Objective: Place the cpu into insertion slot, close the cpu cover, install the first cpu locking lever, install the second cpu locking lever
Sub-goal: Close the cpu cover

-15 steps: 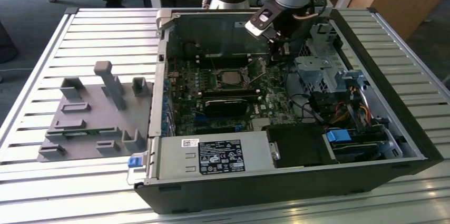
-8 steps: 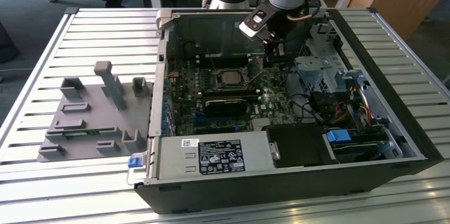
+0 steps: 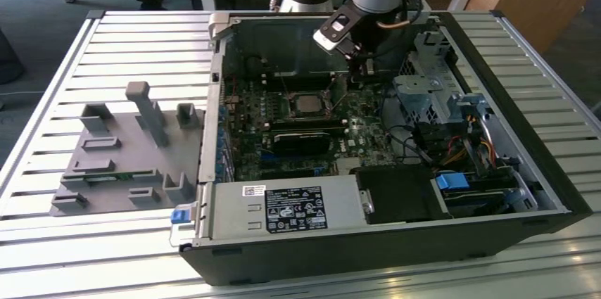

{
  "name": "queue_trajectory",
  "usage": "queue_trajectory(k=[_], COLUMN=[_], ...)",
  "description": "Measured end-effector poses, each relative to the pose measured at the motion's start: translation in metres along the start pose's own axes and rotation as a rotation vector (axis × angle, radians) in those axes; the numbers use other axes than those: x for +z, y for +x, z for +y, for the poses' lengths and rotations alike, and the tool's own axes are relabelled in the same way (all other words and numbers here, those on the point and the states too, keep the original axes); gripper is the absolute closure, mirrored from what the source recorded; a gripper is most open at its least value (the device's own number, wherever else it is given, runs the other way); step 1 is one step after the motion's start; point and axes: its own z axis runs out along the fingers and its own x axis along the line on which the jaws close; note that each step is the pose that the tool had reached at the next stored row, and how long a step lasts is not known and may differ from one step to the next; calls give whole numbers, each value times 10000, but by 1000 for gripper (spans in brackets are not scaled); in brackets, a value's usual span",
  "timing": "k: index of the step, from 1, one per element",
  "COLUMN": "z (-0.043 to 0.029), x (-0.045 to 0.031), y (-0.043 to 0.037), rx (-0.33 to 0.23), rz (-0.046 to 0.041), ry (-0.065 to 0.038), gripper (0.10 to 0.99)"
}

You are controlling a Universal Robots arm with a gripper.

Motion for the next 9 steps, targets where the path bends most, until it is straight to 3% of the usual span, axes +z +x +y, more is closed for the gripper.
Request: queue_trajectory(k=[9], z=[-83], x=[1], y=[1], rx=[0], rz=[-1], ry=[0], gripper=[980])
